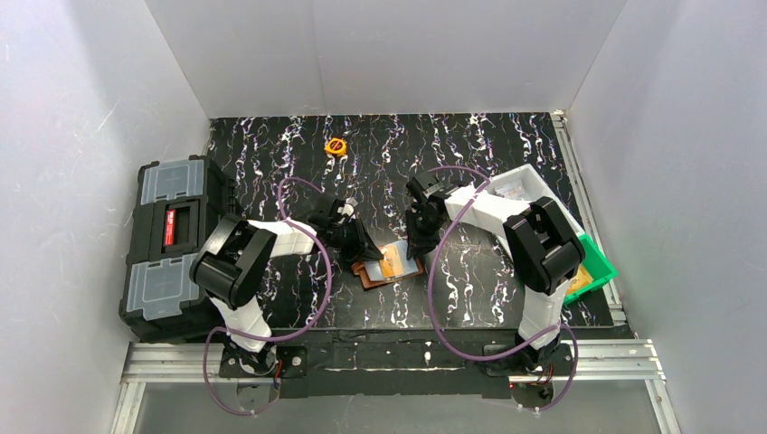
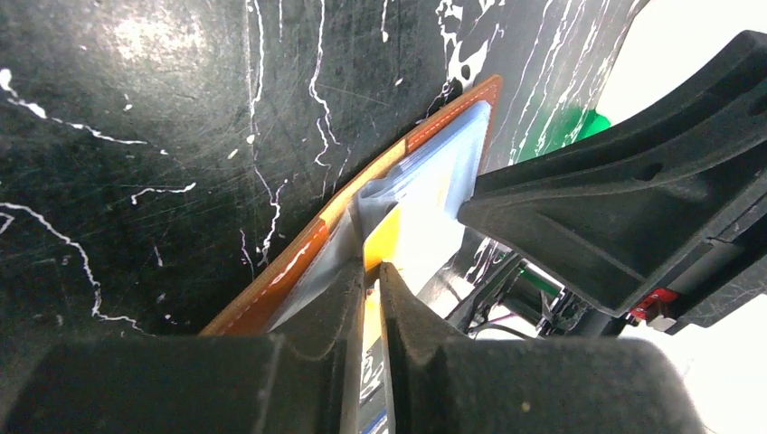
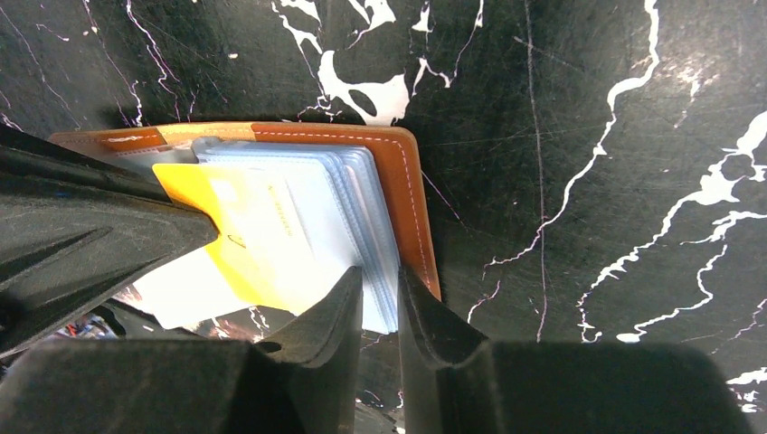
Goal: Take the credit cards out of the card holder
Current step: Remove the credit card from the card holder.
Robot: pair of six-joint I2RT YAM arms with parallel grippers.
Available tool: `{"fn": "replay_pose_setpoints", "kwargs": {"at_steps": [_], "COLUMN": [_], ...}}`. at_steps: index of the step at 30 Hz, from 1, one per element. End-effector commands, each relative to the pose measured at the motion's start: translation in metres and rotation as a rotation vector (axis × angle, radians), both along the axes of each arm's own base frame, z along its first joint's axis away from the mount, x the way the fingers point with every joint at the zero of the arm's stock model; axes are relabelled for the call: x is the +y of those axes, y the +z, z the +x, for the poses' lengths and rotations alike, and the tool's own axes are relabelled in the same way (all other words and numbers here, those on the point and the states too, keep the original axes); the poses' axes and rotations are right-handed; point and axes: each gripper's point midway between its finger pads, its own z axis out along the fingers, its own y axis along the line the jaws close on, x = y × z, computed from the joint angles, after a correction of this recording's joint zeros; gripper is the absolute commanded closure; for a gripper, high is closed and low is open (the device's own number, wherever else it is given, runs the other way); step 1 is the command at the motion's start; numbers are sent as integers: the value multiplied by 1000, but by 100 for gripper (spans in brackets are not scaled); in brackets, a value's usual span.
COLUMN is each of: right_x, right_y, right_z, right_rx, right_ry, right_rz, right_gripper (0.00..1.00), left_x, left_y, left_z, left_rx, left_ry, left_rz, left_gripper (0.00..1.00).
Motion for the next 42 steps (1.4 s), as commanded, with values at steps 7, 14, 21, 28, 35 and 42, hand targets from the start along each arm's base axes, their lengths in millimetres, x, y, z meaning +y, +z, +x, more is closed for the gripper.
{"fn": "replay_pose_setpoints", "kwargs": {"at_steps": [7,14,21,28,35,42], "right_x": [-16,-17,-15,-6,6,6], "right_y": [-32,-36,-35,-7,57,124], "right_z": [-9,-10,-9,6,29,37], "right_rx": [33,42,41,-17,-127,-224], "right_ry": [-6,-13,-17,-13,-21,-62], "right_rz": [-86,-92,-83,-46,33,254], "right_gripper": [76,78,79,70,49,33], "left_x": [23,47,56,50,39,25], "left_y": [4,14,30,57,81,127], "left_z": [-3,-5,-1,8,18,28], "left_rx": [0,1,-32,-76,-110,-169], "left_ry": [21,30,33,14,4,-9], "left_rz": [77,127,126,90,16,-146], "left_gripper": [100,100,100,100,100,100]}}
